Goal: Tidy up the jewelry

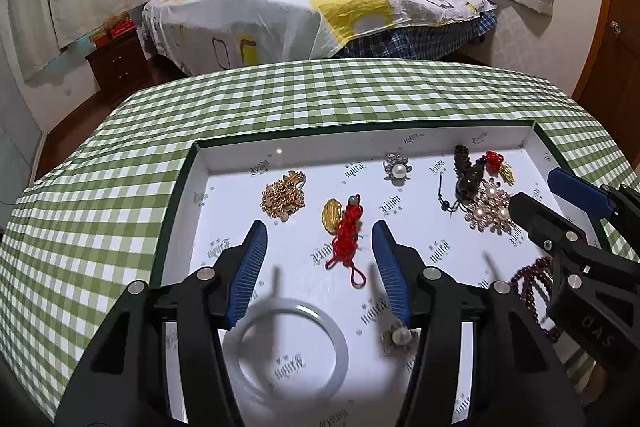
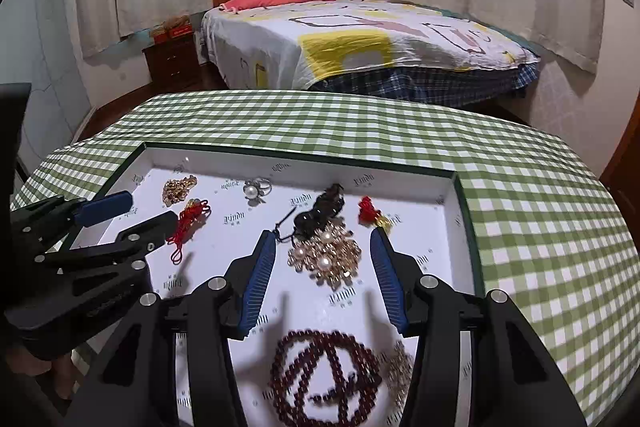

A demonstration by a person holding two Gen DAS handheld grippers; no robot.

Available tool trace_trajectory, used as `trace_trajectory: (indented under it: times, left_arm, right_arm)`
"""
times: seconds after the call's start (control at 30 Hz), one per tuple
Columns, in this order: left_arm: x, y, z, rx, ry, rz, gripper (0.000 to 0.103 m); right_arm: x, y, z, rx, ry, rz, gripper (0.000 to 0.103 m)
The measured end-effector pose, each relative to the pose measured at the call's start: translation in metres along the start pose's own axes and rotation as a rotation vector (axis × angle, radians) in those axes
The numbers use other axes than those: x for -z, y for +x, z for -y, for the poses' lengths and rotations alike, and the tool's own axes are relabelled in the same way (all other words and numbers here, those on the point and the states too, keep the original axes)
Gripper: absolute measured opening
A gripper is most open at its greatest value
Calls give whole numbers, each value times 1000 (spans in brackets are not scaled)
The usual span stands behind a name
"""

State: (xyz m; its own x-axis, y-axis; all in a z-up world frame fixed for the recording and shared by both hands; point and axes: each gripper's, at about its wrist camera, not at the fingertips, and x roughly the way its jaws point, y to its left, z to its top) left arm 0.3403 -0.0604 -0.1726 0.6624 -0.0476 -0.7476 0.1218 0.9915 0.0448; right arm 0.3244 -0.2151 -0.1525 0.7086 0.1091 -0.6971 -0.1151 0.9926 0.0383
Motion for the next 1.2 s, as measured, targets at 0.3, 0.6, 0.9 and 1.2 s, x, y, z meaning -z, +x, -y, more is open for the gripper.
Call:
trace_trajectory:
  times: [0.3, 0.6, 0.9, 1.2]
  left_arm:
    - [29, -53, 2, 8, -26, 38, 67]
    - [58, -133, 1, -36, -45, 132, 85]
    - [66, -207, -9, -71, -99, 234, 90]
    - [73, -267, -17, -75, -130, 329, 91]
  right_arm:
    - [26, -45, 5, 22, 45, 21, 59]
    - [40, -104, -2, 17, 59, 58, 67]
    - [40, -174, -18, 27, 22, 161, 73]
    - [38, -235, -19, 33, 15, 262, 74]
